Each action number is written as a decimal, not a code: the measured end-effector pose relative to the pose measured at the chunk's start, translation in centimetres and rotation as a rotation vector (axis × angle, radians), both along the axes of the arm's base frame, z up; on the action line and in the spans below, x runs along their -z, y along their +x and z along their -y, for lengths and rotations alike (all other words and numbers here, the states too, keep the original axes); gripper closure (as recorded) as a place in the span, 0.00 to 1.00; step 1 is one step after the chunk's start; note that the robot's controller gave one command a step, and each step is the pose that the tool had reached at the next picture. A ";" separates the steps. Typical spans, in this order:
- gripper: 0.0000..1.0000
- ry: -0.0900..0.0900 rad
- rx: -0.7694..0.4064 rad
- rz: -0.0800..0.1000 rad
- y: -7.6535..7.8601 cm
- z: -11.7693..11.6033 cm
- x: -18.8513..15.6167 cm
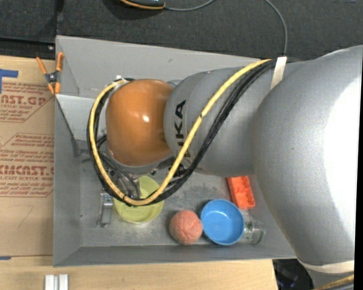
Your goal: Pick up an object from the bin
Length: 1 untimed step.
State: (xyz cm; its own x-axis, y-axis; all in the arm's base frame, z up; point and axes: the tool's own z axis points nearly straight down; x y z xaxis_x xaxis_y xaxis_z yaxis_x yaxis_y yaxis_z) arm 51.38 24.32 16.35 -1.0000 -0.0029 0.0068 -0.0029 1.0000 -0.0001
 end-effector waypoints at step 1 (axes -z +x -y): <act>0.00 0.002 0.003 0.007 0.2 0.1 -0.5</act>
Offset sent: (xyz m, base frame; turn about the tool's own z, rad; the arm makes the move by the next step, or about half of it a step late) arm 0.0594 -0.0108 -0.0935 -0.5173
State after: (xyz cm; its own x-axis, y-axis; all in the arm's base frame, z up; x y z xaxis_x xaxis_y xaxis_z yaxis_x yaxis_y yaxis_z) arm 51.63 24.18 16.81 -1.0000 -0.0003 -0.0005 -0.0004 1.0000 0.0016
